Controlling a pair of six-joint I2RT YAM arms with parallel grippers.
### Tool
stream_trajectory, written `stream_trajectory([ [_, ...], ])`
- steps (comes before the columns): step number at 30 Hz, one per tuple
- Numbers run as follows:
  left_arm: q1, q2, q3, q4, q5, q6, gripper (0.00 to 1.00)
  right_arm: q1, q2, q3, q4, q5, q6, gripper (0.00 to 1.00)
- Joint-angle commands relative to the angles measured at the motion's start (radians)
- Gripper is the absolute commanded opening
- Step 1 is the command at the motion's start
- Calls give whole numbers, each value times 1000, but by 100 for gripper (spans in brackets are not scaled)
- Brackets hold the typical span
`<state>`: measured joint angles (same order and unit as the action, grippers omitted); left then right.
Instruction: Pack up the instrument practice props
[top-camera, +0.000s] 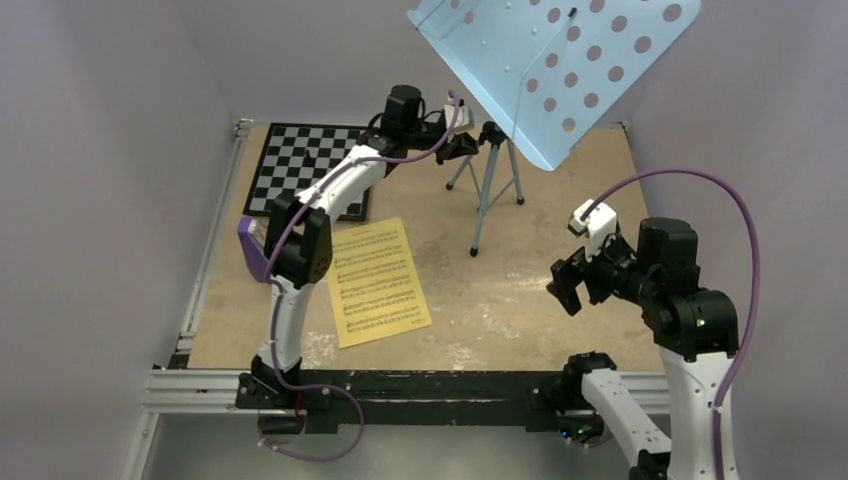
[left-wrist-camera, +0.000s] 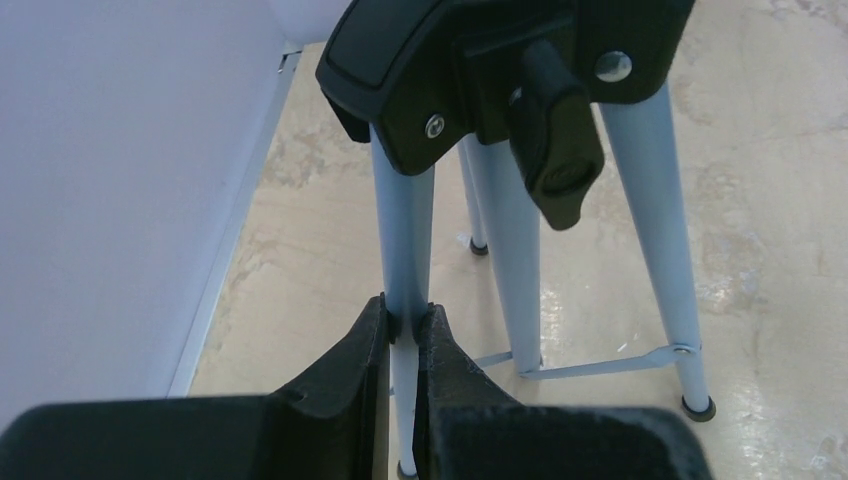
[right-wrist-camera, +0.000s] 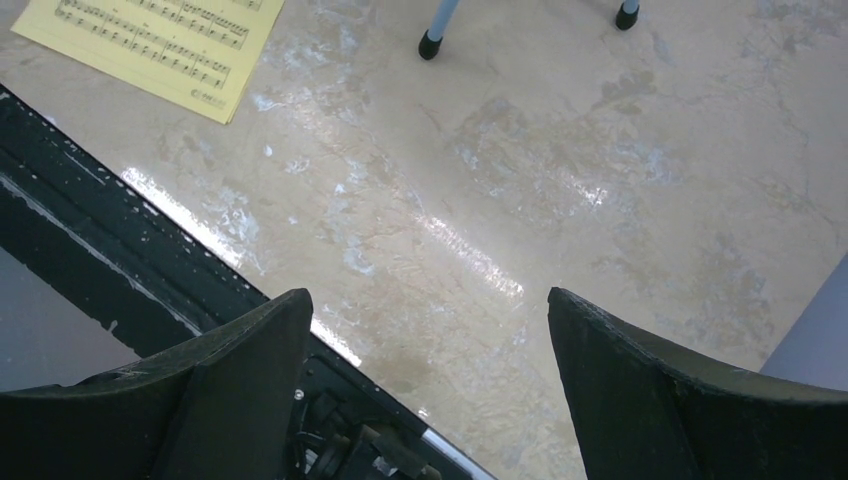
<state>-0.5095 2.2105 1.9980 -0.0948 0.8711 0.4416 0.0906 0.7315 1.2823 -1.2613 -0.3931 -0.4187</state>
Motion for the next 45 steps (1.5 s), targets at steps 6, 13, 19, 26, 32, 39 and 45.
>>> stream_trajectory([
  [6,-7,72,-56,6,-122,42,0,-1,44,66,36,-29,30,92],
  [13,-7,64,-67,15,-134,29,14,-2,58,66,54,-40,37,92],
  [19,-6,-83,-227,78,-158,4,59,-2,64,83,53,-60,24,92],
  [26,-4,-369,-507,270,-141,-185,76,-2,84,137,42,-56,22,93],
  [32,-3,-576,-646,467,-152,-686,72,-3,102,180,88,-14,61,94],
  [39,-4,-484,-512,548,-144,-917,60,-3,162,289,160,-55,134,94],
  [45,-5,-358,-370,446,-170,-872,58,-2,154,278,131,-81,162,94],
])
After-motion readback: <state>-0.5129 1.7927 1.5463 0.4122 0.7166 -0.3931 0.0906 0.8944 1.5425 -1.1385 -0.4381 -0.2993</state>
